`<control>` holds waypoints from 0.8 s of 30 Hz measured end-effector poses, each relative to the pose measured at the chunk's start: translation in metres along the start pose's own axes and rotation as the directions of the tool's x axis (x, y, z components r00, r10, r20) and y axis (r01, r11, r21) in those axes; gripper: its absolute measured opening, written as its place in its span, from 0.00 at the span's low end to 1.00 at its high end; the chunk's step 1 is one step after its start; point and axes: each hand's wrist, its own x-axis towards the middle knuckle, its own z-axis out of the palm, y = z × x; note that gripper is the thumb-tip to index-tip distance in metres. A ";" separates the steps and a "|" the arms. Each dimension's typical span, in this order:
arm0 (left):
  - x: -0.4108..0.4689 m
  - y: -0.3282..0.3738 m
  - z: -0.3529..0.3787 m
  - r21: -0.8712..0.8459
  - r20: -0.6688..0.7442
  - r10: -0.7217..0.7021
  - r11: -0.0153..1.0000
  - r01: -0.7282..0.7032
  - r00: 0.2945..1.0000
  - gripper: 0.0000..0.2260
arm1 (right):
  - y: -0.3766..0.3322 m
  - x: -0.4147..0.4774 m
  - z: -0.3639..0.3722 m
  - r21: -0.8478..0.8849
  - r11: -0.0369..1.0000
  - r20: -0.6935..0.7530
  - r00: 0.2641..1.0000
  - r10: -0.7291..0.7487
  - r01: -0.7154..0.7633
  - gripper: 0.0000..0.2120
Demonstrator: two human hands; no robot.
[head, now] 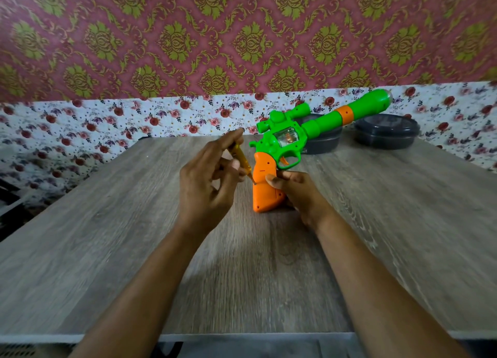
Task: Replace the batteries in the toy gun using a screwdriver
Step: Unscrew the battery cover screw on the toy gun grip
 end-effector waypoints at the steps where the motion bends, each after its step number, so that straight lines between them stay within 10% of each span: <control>1: 0.000 0.000 0.000 -0.003 -0.003 -0.003 1.000 0.003 1.000 0.16 | 0.000 0.000 0.000 -0.003 1.000 0.000 1.000 0.000 0.000 0.15; 19: 0.003 0.000 -0.001 -0.131 -0.051 -0.166 0.979 0.158 0.985 0.06 | 0.004 0.004 0.000 -0.007 0.999 -0.015 0.999 -0.041 0.041 0.16; 24: 0.001 -0.001 -0.005 -0.264 0.093 -0.136 0.952 0.156 0.986 0.17 | 0.002 0.002 0.001 -0.008 1.000 0.000 1.000 -0.005 0.005 0.14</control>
